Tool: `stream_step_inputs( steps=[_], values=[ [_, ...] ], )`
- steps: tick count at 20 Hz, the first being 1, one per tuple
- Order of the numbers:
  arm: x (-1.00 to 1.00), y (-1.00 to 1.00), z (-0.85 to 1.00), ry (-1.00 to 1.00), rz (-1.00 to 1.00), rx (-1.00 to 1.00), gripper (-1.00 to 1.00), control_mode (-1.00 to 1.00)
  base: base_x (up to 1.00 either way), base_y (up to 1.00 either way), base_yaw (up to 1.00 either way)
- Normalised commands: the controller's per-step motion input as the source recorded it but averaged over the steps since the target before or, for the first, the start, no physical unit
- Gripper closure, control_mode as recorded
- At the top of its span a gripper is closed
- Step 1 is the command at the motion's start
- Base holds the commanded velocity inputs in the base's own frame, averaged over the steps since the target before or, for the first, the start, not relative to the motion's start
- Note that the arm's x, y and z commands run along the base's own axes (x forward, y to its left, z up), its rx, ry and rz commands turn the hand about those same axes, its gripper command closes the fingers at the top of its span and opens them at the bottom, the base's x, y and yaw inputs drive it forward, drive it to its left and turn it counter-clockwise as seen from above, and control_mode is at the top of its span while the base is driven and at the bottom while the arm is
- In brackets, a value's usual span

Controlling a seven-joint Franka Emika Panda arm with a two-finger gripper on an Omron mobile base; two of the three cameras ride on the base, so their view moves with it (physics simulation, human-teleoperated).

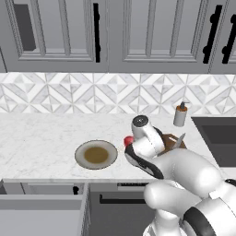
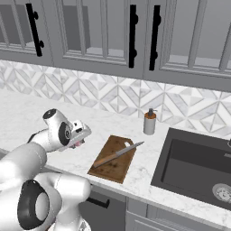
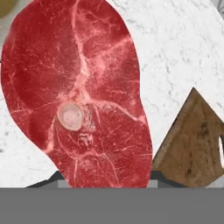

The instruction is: Pick up the knife from the drawer and place it on the cutting board. Then place the meat from the plate to the cutting board.

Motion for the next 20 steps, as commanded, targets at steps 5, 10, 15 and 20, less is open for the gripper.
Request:
stream_step_inputs(
  steps=[5, 10, 15, 20],
  values=[
    [0.0, -0.99, 0.13, 0.0, -0.32, 0.0, 1.0, -1.0, 0.0, 0.0, 0.0],
    [0.0, -0.99, 0.06, 0.0, -0.28, 0.0, 1.0, -1.0, 0.0, 0.0, 0.0],
    [0.23, -0.63, 0.0, 0.04, -0.16, 0.0, 1.0, -1.0, 0.0, 0.0, 0.0],
    [0.41, -0.1, 0.0, 0.06, -0.02, 0.0, 1.0, -1.0, 0.0, 0.0, 0.0]
  ],
)
